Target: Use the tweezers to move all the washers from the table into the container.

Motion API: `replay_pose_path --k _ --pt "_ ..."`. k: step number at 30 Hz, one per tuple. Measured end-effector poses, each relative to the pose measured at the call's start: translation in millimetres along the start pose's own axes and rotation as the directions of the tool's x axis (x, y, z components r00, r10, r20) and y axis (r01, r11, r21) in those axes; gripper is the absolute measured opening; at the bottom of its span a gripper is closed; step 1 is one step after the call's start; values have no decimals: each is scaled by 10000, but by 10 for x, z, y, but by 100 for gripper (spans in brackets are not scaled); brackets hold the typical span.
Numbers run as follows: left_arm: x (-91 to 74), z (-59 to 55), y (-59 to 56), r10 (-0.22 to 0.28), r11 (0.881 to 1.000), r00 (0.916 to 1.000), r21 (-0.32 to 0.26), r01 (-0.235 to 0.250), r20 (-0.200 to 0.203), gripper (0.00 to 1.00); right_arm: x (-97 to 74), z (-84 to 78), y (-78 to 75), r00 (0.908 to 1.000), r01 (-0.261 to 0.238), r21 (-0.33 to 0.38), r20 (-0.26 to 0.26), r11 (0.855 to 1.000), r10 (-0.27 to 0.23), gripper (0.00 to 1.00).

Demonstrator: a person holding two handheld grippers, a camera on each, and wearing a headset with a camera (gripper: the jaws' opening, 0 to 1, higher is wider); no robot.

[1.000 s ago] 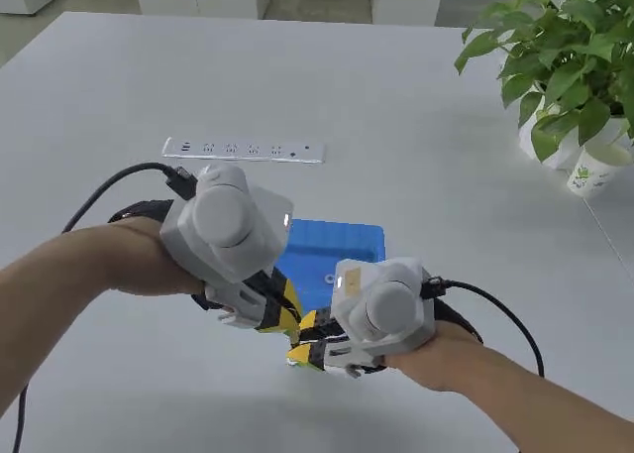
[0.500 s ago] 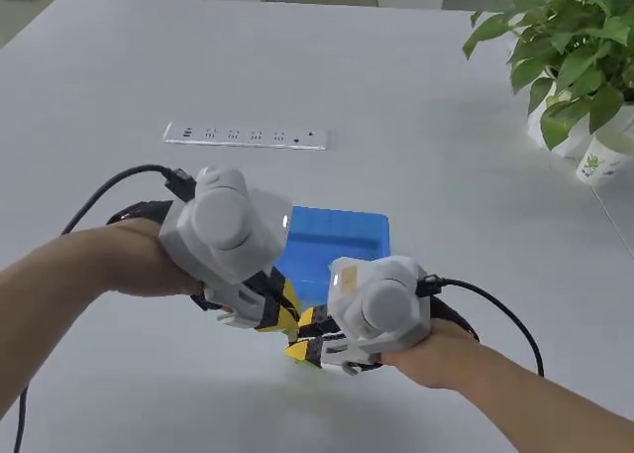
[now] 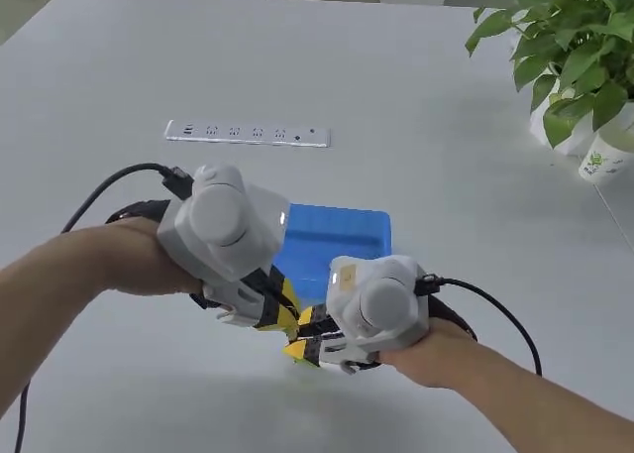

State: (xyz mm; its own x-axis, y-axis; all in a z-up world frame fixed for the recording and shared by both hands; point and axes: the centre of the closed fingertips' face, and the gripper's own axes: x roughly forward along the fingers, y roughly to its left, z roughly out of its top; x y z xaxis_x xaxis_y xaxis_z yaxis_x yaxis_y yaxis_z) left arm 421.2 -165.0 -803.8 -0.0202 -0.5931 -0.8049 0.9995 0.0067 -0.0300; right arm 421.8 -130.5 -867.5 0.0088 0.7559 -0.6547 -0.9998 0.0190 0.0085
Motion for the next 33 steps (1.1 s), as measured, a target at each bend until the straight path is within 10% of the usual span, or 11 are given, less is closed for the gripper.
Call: replay_pose_path --k 33 --pt "-95 138 51 -62 9999 9999 105 60 122 6 -128 85 -44 9999 142 139 -76 9998 -141 11"
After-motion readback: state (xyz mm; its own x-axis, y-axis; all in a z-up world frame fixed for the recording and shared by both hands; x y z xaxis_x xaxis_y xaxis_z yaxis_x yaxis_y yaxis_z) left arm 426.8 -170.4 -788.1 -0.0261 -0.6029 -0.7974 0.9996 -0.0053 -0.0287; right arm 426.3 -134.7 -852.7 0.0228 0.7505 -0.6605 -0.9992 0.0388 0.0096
